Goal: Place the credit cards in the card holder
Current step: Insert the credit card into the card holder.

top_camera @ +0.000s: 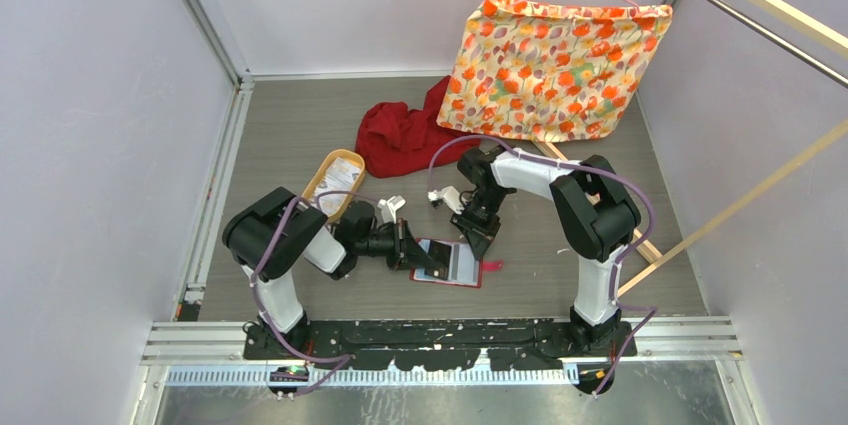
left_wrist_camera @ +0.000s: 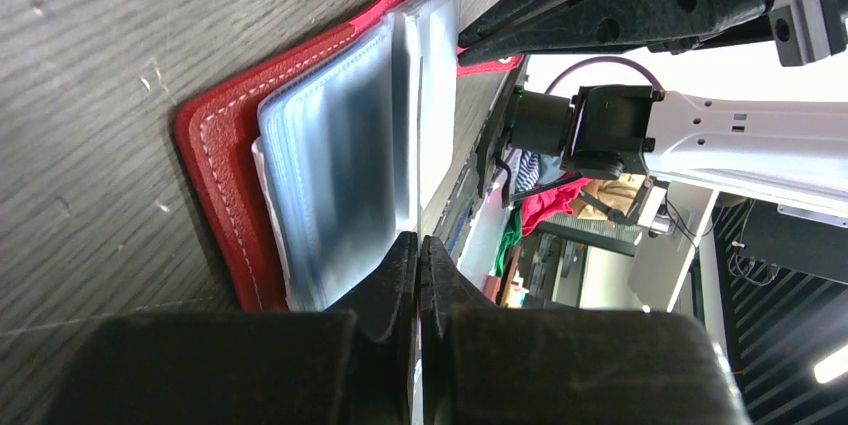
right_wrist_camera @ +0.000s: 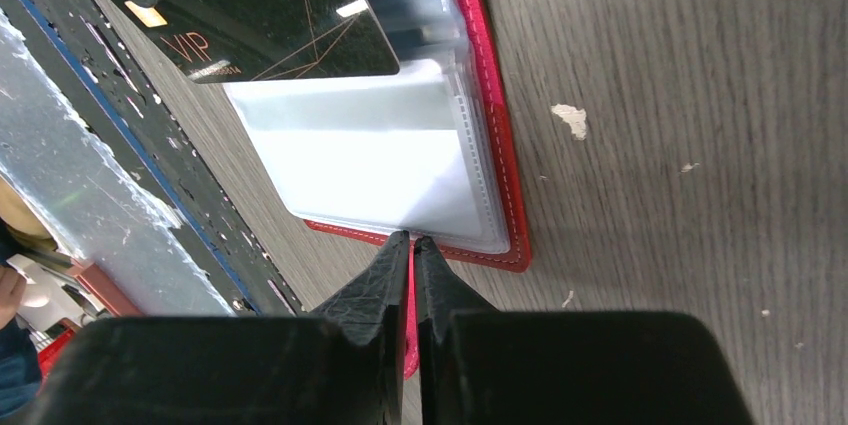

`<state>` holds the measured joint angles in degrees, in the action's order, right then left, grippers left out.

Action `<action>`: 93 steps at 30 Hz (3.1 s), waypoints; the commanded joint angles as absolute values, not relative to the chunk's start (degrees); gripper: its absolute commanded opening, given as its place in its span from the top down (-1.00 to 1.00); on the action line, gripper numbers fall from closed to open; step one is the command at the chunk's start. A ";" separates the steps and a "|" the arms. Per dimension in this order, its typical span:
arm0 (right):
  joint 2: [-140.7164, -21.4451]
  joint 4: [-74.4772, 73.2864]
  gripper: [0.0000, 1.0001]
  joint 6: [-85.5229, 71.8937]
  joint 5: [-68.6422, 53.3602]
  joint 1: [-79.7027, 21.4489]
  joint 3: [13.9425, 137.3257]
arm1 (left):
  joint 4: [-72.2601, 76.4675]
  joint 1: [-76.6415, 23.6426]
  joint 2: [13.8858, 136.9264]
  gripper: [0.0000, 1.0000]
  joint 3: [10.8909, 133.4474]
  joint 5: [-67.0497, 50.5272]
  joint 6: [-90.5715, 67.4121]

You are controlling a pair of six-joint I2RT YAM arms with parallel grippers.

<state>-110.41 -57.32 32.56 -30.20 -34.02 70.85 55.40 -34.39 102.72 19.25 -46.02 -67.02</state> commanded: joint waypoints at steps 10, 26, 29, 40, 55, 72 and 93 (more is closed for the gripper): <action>-109.93 -57.31 0.78 32.17 -29.62 -34.40 72.72 | 58.09 -34.71 106.64 0.99 21.36 -46.93 -66.73; -109.95 -57.22 0.78 32.08 -29.79 -34.42 72.71 | 58.41 -36.05 109.73 0.99 23.20 -46.14 -66.64; -109.95 -57.22 0.78 32.09 -29.82 -34.43 72.77 | 59.48 -36.28 110.27 0.99 23.08 -45.04 -66.74; -109.95 -57.13 0.78 31.90 -29.97 -34.55 72.72 | 64.84 -37.99 111.27 0.99 20.75 -38.85 -67.95; -109.95 -57.15 0.78 31.90 -29.82 -34.87 72.69 | 65.91 -38.99 110.05 0.99 19.76 -34.08 -67.54; -109.76 -57.15 0.77 31.91 -29.88 -34.92 72.71 | 73.23 -44.65 111.72 0.92 17.00 -25.01 -72.94; -101.50 -57.58 0.56 33.85 -44.02 -31.27 72.32 | 75.14 -45.79 113.81 0.65 17.79 -25.22 -74.06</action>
<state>-106.28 -57.71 32.51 -38.30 -31.97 71.70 74.87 -45.50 112.51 17.61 -27.20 -75.53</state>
